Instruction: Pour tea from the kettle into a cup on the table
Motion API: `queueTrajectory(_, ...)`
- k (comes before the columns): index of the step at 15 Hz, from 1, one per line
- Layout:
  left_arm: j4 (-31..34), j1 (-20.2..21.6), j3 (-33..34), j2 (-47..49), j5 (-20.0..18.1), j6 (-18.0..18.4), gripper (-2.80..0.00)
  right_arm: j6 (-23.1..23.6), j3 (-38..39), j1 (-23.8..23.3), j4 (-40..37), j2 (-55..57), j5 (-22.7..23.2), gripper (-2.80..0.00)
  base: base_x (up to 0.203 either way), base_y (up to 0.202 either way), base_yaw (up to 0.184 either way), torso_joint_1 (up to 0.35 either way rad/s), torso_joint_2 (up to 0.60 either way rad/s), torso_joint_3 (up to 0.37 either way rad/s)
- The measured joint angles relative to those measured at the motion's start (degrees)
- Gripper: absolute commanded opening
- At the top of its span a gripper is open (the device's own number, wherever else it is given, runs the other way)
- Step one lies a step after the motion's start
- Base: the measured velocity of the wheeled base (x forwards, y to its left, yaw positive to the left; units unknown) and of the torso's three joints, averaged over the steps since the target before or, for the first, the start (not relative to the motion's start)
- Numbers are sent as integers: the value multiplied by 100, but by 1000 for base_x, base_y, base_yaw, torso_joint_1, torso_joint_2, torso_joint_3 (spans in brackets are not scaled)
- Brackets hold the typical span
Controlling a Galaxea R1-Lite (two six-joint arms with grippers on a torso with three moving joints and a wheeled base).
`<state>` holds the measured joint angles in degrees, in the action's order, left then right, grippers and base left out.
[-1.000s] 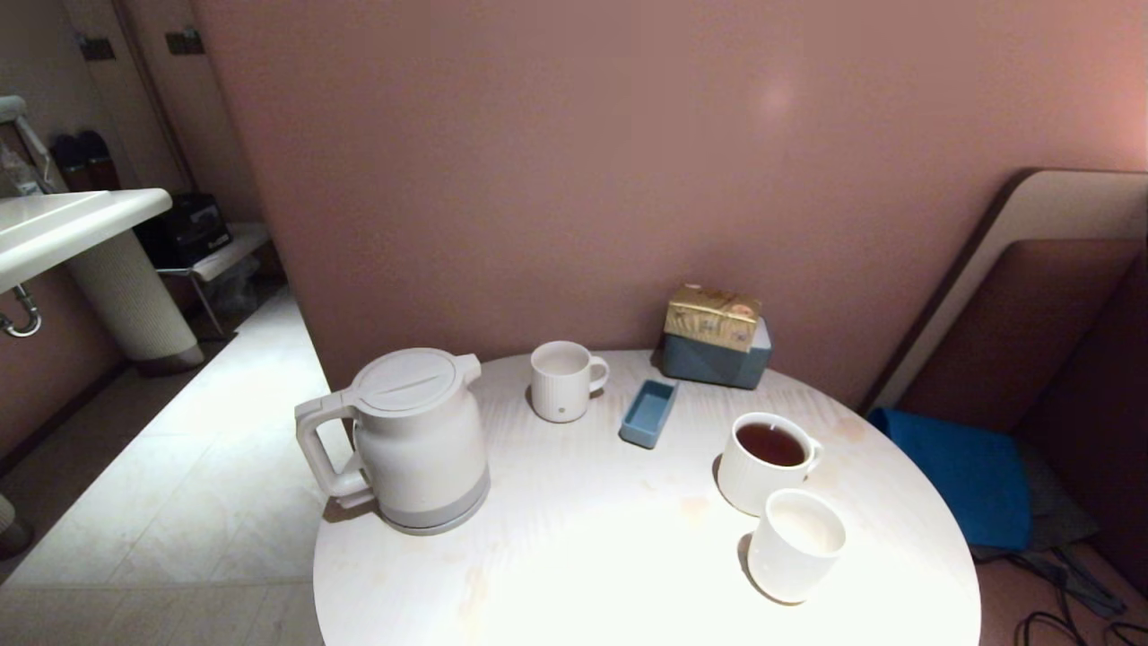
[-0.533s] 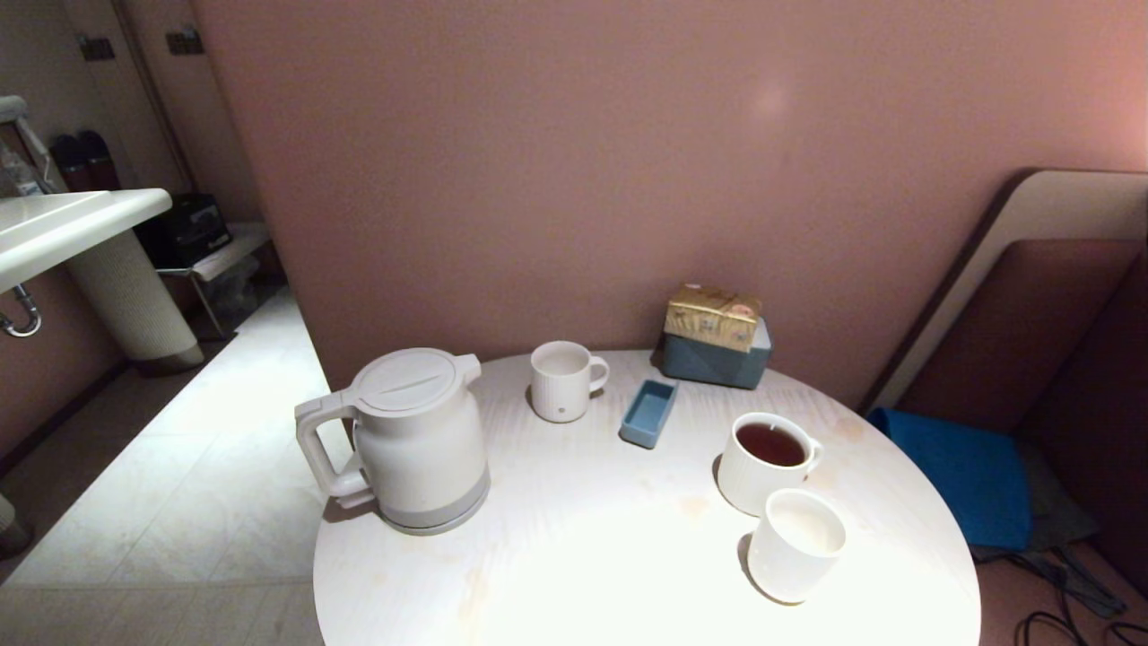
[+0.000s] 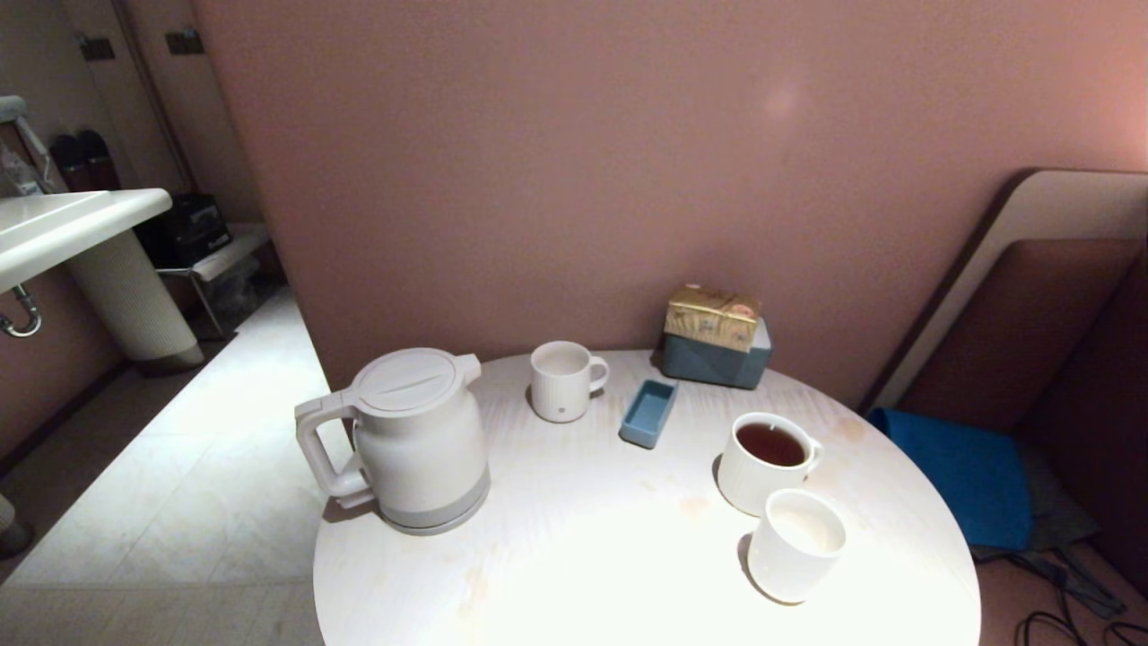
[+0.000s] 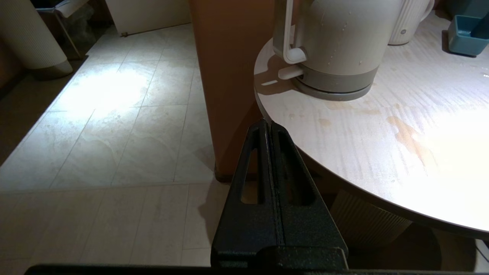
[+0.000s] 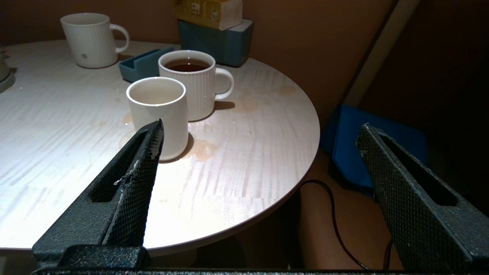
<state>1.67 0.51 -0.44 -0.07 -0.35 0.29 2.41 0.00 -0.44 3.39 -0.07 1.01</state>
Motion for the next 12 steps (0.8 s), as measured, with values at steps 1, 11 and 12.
queueTrajectory(1, 4, 0, 0, 0, 0, 0, -280, -8, 0, 0, 0, 0, 2, 0, 0, 0, 0, 0, 0, 0)
queueTrajectory(11, 0, 0, 0, 0, -2, 0, -280, 9, 0, 0, 7, 0, 24, -280, 0, 0, 0, 0, 0, 0)
queueTrajectory(12, 3, 0, 0, 0, 1, -2, -280, -11, 0, 0, 10, 0, 25, -280, 0, 0, 0, 0, 0, 0)
